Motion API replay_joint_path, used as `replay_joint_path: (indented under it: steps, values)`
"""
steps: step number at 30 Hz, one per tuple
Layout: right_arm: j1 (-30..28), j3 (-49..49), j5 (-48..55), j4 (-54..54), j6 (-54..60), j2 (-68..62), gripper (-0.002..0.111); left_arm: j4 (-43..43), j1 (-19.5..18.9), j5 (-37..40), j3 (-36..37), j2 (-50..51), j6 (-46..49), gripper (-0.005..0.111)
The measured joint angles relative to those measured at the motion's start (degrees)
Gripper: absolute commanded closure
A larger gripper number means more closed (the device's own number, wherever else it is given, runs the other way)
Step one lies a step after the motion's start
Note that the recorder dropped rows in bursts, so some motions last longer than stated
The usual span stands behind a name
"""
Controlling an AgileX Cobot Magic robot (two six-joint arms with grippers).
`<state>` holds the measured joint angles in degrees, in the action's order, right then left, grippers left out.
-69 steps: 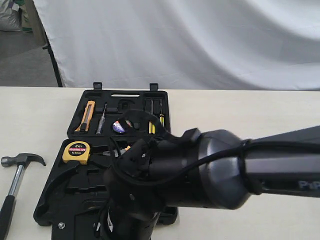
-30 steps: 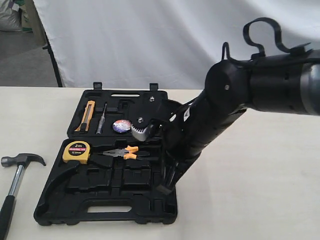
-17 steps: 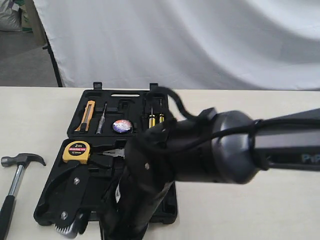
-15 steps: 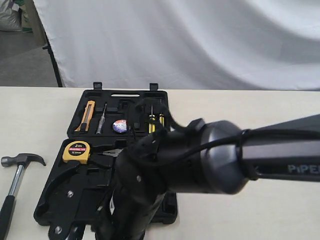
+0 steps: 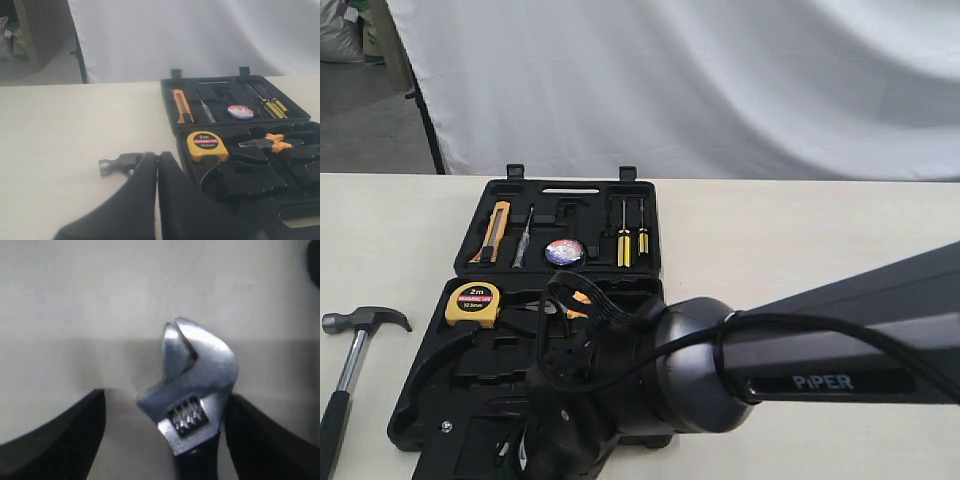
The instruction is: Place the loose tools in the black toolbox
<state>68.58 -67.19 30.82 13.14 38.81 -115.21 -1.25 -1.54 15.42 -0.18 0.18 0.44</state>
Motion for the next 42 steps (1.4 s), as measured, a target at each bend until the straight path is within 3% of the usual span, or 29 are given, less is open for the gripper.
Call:
replay_joint_path:
  steps: [2, 4, 9, 10, 19, 32, 42]
  values:
    - [0.0, -0.13, -0.62, 0.42, -0.16, -0.45, 0.044, 0.0, 0.0, 0.0, 0.0, 0.0, 0.0, 0.106]
    - [0.0, -0.35, -0.62, 0.68, -0.16, -0.78, 0.053, 0.0, 0.0, 0.0, 0.0, 0.0, 0.0, 0.106]
    - [0.0, -0.58, -0.62, 0.95, -0.27, -0.92, 0.103, 0.0, 0.0, 0.0, 0.0, 0.0, 0.0, 0.106]
    - [0.0, -0.58, -0.62, 0.95, -0.27, -0.92, 0.108, 0.0, 0.0, 0.0, 0.0, 0.0, 0.0, 0.106]
    - [0.0, -0.08, 4.35, 0.37, -1.02, 1.42, 0.109, 0.0, 0.0, 0.0, 0.0, 0.0, 0.0, 0.106]
    - [0.0, 0.04, 7.49, -1.66, -3.7, 15.31, 0.109, 0.0, 0.0, 0.0, 0.0, 0.0, 0.0, 0.106]
    - [0.0, 0.04, 7.26, -5.09, -13.12, 7.73, 0.108, 0.0, 0.0, 0.0, 0.0, 0.0, 0.0, 0.106]
